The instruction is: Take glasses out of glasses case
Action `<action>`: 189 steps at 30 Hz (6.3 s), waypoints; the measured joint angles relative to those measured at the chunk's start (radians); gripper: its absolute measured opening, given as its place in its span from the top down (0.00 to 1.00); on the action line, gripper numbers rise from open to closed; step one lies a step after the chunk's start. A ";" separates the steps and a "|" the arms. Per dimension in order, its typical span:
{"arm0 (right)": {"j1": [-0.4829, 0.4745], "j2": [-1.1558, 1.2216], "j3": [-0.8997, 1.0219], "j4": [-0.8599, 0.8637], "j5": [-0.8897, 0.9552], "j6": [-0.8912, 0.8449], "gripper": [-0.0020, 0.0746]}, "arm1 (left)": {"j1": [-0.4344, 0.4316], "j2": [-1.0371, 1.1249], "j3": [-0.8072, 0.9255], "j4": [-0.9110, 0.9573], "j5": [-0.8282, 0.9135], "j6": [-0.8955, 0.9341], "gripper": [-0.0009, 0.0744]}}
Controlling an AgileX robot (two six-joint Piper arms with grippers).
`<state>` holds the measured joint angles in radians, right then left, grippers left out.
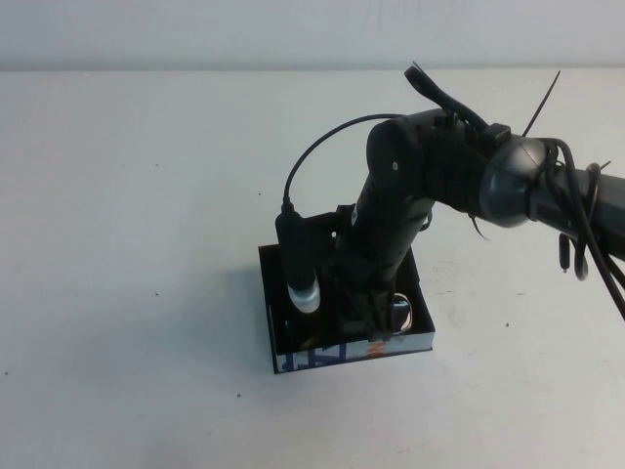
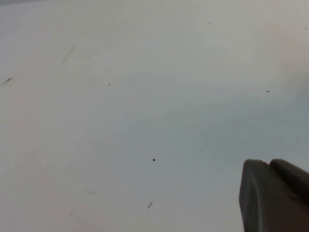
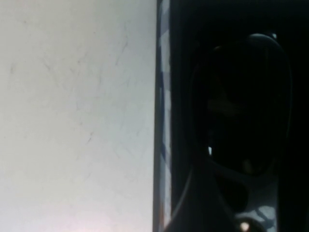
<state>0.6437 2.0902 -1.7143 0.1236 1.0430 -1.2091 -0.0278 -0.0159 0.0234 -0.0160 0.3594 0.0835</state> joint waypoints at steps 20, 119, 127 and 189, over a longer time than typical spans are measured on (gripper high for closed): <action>-0.006 -0.002 -0.006 -0.013 0.033 -0.002 0.47 | 0.000 0.000 0.000 0.000 0.000 0.000 0.99; -0.457 -0.343 0.223 0.209 0.171 0.969 0.96 | 0.000 0.000 0.000 0.000 0.000 0.000 0.99; -0.505 -0.405 0.539 0.207 -0.050 1.062 0.96 | 0.000 0.000 0.000 0.000 0.000 0.000 0.99; -0.506 -1.453 0.962 0.172 -0.484 1.046 0.99 | 0.000 0.000 0.000 0.000 0.000 0.000 0.99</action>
<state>0.1382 0.6368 -0.7524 0.2952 0.5590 -0.1634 -0.0278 -0.0159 0.0234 -0.0160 0.3594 0.0835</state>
